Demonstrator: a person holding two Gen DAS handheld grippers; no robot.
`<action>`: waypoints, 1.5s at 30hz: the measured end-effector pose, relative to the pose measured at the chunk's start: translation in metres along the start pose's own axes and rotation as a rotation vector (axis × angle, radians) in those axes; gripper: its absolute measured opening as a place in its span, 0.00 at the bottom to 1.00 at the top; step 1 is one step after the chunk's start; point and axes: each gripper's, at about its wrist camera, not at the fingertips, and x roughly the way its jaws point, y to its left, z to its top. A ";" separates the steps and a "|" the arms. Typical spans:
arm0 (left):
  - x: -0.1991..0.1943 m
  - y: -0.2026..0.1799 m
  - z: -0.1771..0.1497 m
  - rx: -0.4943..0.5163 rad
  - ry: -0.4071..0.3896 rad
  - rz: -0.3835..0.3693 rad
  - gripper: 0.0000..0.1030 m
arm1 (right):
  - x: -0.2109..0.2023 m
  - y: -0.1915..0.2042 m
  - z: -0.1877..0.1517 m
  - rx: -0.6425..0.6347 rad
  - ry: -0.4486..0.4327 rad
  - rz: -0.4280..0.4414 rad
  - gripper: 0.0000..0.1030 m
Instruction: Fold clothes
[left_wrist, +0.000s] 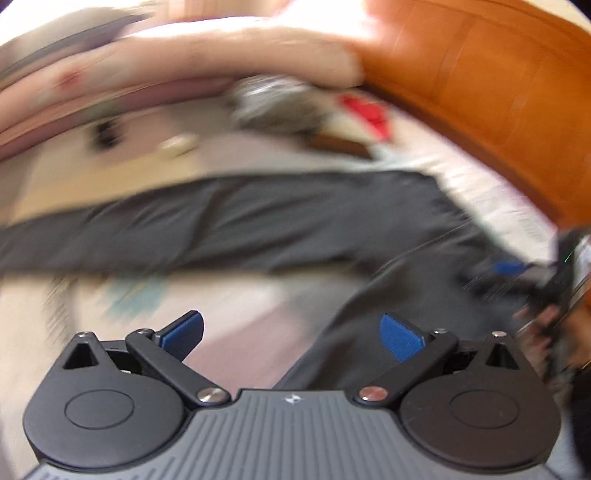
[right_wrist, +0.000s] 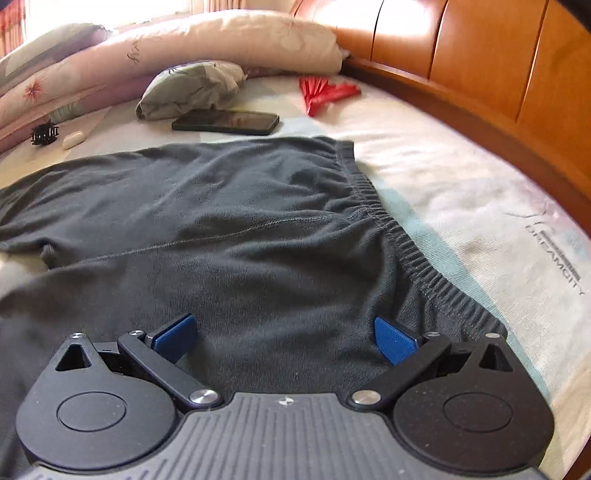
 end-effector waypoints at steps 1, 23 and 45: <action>0.010 -0.008 0.017 0.012 0.006 -0.042 0.99 | -0.001 -0.002 -0.004 0.007 -0.021 0.007 1.00; 0.297 -0.100 0.155 -0.100 0.197 -0.170 0.99 | -0.008 -0.018 -0.007 -0.047 -0.022 0.109 1.00; 0.298 -0.071 0.173 -0.130 0.190 -0.048 0.98 | -0.007 -0.016 -0.008 -0.053 -0.024 0.087 1.00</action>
